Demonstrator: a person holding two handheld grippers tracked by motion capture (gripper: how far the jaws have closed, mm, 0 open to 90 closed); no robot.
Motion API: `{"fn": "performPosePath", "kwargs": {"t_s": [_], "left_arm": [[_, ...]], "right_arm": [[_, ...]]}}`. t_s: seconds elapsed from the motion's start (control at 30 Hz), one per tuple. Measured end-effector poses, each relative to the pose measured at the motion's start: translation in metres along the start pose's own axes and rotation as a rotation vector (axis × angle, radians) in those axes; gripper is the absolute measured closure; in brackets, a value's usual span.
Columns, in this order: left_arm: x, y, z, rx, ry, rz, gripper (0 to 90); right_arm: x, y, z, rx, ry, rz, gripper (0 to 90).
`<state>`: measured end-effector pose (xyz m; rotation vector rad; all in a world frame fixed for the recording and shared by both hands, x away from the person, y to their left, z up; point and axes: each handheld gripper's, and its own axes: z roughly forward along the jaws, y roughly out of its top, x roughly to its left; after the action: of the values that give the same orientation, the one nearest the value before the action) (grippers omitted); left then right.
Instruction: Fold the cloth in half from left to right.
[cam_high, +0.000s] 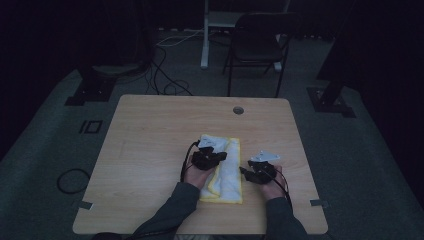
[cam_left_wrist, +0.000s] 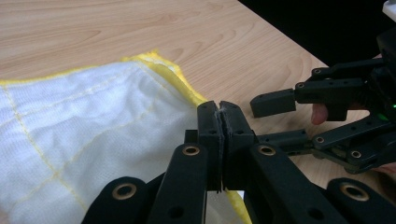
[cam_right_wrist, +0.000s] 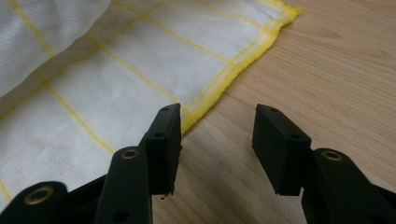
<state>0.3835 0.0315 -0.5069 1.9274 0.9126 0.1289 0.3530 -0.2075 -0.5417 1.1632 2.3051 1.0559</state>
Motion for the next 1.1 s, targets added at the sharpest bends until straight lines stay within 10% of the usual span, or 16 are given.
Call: {"fn": "performPosePath", "kwargs": {"t_s": [0.6, 0.77, 1.1], "left_arm": [[-0.018, 0.014, 0.021, 0.001, -0.030, 0.010, 88.9], [-0.020, 0.008, 0.034, 0.067, -0.072, 0.013, 84.2], [-0.016, 0.005, 0.018, 0.039, -0.088, -0.012, 73.0]], "right_arm": [[-0.009, -0.002, -0.004, -0.009, -0.022, 0.036, 51.8], [-0.010, -0.002, -0.004, -0.008, -0.025, 0.039, 51.8], [-0.009, -0.002, -0.005, -0.014, -0.032, 0.041, 51.7]]}}
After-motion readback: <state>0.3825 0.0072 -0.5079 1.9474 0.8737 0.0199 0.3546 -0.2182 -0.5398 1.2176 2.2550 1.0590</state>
